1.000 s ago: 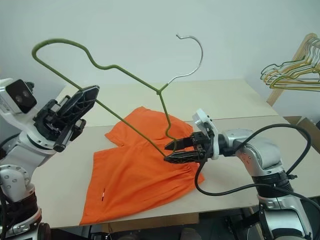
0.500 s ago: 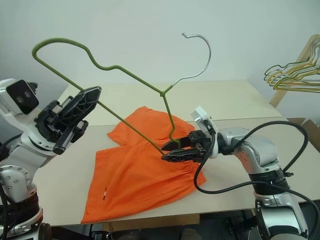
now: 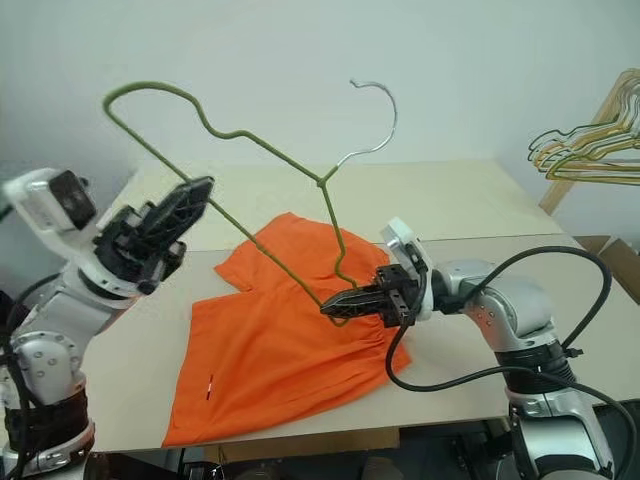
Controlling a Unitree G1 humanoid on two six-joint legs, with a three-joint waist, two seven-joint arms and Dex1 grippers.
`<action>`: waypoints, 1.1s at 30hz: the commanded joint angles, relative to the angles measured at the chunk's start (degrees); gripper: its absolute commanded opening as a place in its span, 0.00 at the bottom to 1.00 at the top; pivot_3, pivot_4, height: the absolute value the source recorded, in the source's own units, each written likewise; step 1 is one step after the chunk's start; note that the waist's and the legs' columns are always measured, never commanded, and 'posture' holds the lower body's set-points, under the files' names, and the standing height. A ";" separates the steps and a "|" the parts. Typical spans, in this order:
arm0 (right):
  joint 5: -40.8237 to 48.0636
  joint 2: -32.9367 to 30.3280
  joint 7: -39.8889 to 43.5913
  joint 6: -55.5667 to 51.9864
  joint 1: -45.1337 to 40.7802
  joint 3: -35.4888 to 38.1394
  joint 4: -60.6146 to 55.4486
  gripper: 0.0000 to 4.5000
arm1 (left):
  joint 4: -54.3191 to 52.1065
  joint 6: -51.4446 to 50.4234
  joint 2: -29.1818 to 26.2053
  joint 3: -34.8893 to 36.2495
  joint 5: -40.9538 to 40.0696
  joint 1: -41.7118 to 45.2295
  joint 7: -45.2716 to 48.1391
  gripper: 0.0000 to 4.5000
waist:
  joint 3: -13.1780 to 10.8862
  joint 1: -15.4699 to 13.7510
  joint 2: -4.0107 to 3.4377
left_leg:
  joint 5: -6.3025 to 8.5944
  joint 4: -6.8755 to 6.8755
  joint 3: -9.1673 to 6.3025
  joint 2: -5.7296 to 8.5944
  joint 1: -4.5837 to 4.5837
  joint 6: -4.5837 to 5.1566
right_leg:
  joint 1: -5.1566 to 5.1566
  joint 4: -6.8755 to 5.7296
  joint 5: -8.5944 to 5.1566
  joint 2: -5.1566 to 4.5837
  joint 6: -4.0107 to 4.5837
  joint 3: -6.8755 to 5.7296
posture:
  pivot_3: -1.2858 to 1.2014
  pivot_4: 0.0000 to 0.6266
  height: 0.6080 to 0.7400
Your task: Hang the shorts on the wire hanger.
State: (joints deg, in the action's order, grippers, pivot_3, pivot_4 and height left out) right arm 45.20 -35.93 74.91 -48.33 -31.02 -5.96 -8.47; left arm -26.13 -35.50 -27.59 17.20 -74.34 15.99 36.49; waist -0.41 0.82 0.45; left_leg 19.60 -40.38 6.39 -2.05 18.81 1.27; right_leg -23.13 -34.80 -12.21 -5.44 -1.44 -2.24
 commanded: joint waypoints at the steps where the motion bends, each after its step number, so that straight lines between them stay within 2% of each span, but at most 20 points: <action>1: 4.89 1.40 -1.91 -0.75 -0.21 5.43 -1.43 0.00 | 0.23 0.52 -1.08 -1.58 4.39 -1.26 1.20 0.44 | 0.00 0.05 0.00 | 0.00 0.00 0.00 0.00 0.02 0.00 | -0.02 0.00 0.00 0.00 0.00 0.00 | 0.52 0.00 1.00; 2: 6.07 1.73 -2.66 -1.32 0.00 6.58 -1.33 0.00 | 0.36 0.36 -1.40 -2.02 5.41 -1.69 1.25 0.51 | 0.00 0.05 0.00 | 0.00 0.00 0.00 0.00 0.06 0.00 | -0.05 0.01 0.00 0.00 0.00 -0.01 | 0.52 0.00 1.00; 5: 8.91 0.77 -4.77 -3.79 0.90 10.96 0.92 0.00 | 1.94 1.79 -6.85 -5.89 16.66 -5.01 5.30 0.73 | -0.01 0.07 -0.01 | 0.01 0.00 0.00 0.00 0.09 -0.01 | -0.07 0.01 0.00 0.01 0.00 -0.02 | 0.52 0.00 1.00; 9: 9.76 -4.44 -6.55 -8.51 3.17 13.87 1.95 0.00 | 3.65 4.95 -13.09 -7.29 25.76 -7.70 10.92 1.00 | -0.03 -0.08 -0.01 | 0.02 0.03 0.03 -0.02 0.13 0.00 | -0.11 0.05 -0.01 0.00 0.01 -0.06 | 0.51 0.00 1.00; 12: 11.77 -10.32 -9.68 -18.98 4.56 15.98 6.52 0.00 | 1.88 7.16 -16.42 -9.44 31.87 -8.32 13.54 1.00 | -0.03 -0.14 -0.01 | 0.03 0.02 0.03 -0.01 0.40 0.03 | -0.43 0.04 -0.01 -0.06 0.01 -0.06 | 0.51 0.00 1.00; 17: 11.45 -19.00 -9.31 -23.18 13.51 19.08 4.49 0.00 | -2.13 9.41 -18.63 -15.18 39.05 -9.07 16.08 1.00 | -0.02 -0.33 -0.01 | 0.06 0.10 0.08 -0.01 0.67 0.08 | -0.80 0.07 -0.01 -0.07 0.01 0.00 | 0.50 0.00 1.00; 20: 13.03 -26.19 -2.37 -27.72 20.83 19.88 8.13 0.00 | -4.16 10.03 -19.99 -19.02 43.31 -8.52 17.57 1.00 | -0.03 -0.09 -0.04 | 0.06 0.07 0.09 -0.01 0.88 0.09 | -0.98 0.05 -0.01 -0.05 0.01 0.02 | 0.49 0.00 1.00; 23: 12.43 -32.33 2.45 -31.44 25.03 16.31 11.57 0.00 | -5.05 10.67 -20.69 -20.89 45.63 -7.91 18.96 1.00 | -0.03 0.06 -0.06 | 0.11 0.01 0.10 0.00 0.87 0.20 | -0.95 0.07 -0.01 -0.06 0.01 0.06 | 0.49 0.00 1.00; 26: 11.12 -35.16 3.98 -32.66 25.95 14.03 13.65 0.00 | -5.34 11.57 -21.97 -21.95 48.08 -7.15 20.69 1.00 | -0.06 0.79 0.01 | 0.34 -0.03 -0.02 -0.05 0.88 0.61 | -0.83 -0.04 -0.01 -0.02 0.01 0.27 | 0.49 0.00 1.00; 33: 4.34 -41.63 8.63 -28.22 30.18 6.78 17.20 0.00 | -7.22 10.49 -24.09 -21.11 48.09 -7.75 22.57 1.00 | -0.05 1.48 -0.02 | 0.41 -0.02 0.05 -0.02 0.50 0.72 | -0.91 -0.13 -0.05 0.01 -0.09 0.62 | 0.49 0.00 1.00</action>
State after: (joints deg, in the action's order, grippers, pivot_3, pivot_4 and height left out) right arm 50.68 -75.93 81.24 -78.26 -1.20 1.25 8.08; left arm -31.09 -25.33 -50.62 -5.48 -26.54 8.42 58.34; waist -0.46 2.31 0.43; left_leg 20.00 -40.41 6.44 -2.08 19.34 1.98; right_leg -24.08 -34.91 -12.26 -5.43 -1.53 -1.62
